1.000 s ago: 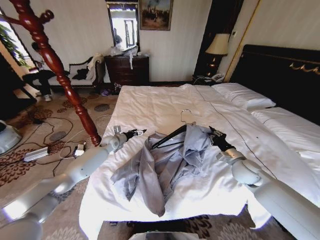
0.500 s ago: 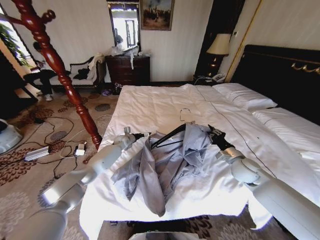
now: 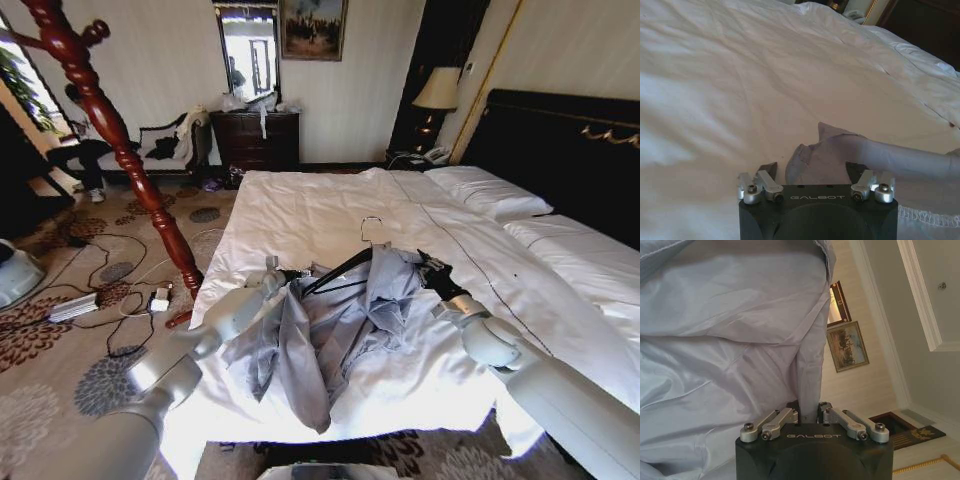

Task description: Pick up the clothes from the bed and hang them on the clothes hanger.

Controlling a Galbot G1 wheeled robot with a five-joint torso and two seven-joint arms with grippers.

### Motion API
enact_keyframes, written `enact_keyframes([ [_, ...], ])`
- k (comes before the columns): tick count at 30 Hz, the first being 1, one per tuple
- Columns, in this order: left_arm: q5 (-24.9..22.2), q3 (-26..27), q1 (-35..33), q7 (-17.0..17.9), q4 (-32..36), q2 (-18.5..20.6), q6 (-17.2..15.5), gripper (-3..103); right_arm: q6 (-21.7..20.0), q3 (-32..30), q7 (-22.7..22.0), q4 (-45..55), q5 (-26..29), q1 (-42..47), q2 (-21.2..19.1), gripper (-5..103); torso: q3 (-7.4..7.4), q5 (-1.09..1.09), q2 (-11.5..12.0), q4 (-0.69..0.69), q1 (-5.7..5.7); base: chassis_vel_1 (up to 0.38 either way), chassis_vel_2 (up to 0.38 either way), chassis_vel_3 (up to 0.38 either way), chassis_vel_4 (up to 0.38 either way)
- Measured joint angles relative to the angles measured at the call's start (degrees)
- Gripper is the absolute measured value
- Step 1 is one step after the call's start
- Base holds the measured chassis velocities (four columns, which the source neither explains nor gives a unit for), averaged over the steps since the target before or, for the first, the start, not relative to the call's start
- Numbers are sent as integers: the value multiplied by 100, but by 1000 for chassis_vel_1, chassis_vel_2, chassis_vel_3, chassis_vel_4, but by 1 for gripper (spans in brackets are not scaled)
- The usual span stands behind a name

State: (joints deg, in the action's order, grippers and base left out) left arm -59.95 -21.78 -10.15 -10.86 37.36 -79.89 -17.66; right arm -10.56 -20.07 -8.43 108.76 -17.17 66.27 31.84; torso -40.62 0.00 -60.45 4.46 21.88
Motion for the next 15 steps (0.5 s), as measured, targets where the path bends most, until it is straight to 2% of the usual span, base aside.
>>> enact_keyframes([
  [3,44,-1,2,-5,-58,-58,-1,70,0,-25,-3,13,5,25,-15,15,0,1,0,0,0,0,0,0,0],
  [6,109,16,-32,7,-117,-132,-12,54,1,-116,-9,45,15,104,-50,15,1,0,0,1,0,0,0,0,0],
  [7,109,16,-32,7,-117,-132,-12,54,1,-116,-9,45,15,104,-50,15,1,0,0,1,0,0,0,0,0],
  [8,129,16,-48,15,-122,-132,-13,49,3,-141,-10,46,16,125,-60,15,1,0,0,-1,-1,0,0,0,0],
  [9,133,17,-55,20,-122,-130,-13,49,4,-152,-10,47,16,135,-63,15,1,0,0,-1,-1,0,0,0,0],
  [11,131,23,-80,25,-118,-111,-13,38,12,-173,-14,46,16,158,-65,15,1,0,0,0,-1,0,0,0,0],
  [12,131,23,-80,25,-118,-111,-13,38,12,-173,-14,46,16,158,-65,15,1,0,0,0,-1,0,0,0,0],
  [15,129,23,-103,23,-109,-89,-3,22,21,-164,-18,35,12,160,-52,15,1,-1,0,-1,-1,0,0,0,0],
])
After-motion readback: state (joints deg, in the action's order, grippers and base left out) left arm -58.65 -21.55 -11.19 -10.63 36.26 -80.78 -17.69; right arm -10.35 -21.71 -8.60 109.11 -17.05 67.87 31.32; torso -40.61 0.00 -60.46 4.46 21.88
